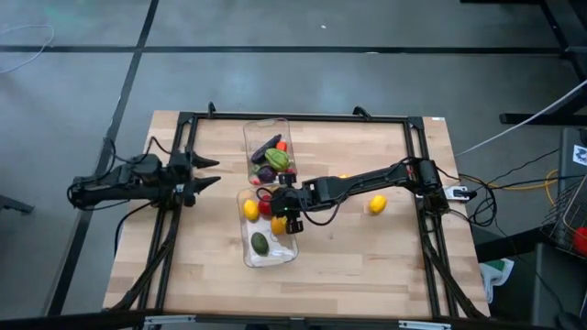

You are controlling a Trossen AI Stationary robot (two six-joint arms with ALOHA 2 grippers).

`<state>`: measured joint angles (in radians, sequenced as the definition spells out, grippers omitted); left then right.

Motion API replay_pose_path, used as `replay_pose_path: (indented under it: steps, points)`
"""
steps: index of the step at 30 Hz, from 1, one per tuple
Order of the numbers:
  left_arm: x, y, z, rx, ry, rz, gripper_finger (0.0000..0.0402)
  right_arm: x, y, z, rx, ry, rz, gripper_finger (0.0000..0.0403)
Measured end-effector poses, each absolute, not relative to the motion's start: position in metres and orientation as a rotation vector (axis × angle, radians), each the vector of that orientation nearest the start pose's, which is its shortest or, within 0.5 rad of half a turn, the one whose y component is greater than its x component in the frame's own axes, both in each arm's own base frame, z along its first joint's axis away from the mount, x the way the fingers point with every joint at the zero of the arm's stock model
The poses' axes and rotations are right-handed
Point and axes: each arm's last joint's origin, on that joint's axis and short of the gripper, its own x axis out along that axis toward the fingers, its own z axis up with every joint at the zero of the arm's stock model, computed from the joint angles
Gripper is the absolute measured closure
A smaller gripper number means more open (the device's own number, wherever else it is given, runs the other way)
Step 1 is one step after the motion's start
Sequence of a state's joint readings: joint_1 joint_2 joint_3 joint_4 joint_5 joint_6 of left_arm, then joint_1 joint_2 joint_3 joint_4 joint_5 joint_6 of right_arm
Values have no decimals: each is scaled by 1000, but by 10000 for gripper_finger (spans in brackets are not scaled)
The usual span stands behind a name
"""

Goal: Sort produce into baskets
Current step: Put the orange tomato into the bottom transparent bin, then put the yellow pumpkin into the bottom transparent bin

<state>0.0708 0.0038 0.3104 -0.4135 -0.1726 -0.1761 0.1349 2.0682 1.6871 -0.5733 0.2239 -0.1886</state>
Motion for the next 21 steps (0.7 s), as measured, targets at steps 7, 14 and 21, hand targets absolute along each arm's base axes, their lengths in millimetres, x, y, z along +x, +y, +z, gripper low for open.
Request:
replay_pose_path:
  steps: [7, 14, 21]
  points:
    - [76, 10, 208, -143, 109, 253, 151, 448, 55, 222, -338, 946, 19, 265]
    - [83, 11, 196, -148, 75, 250, 151, 448, 56, 222, -320, 945, 55, 243]
    - [87, 11, 187, -151, 50, 245, 151, 448, 54, 222, -343, 945, 1, 166]
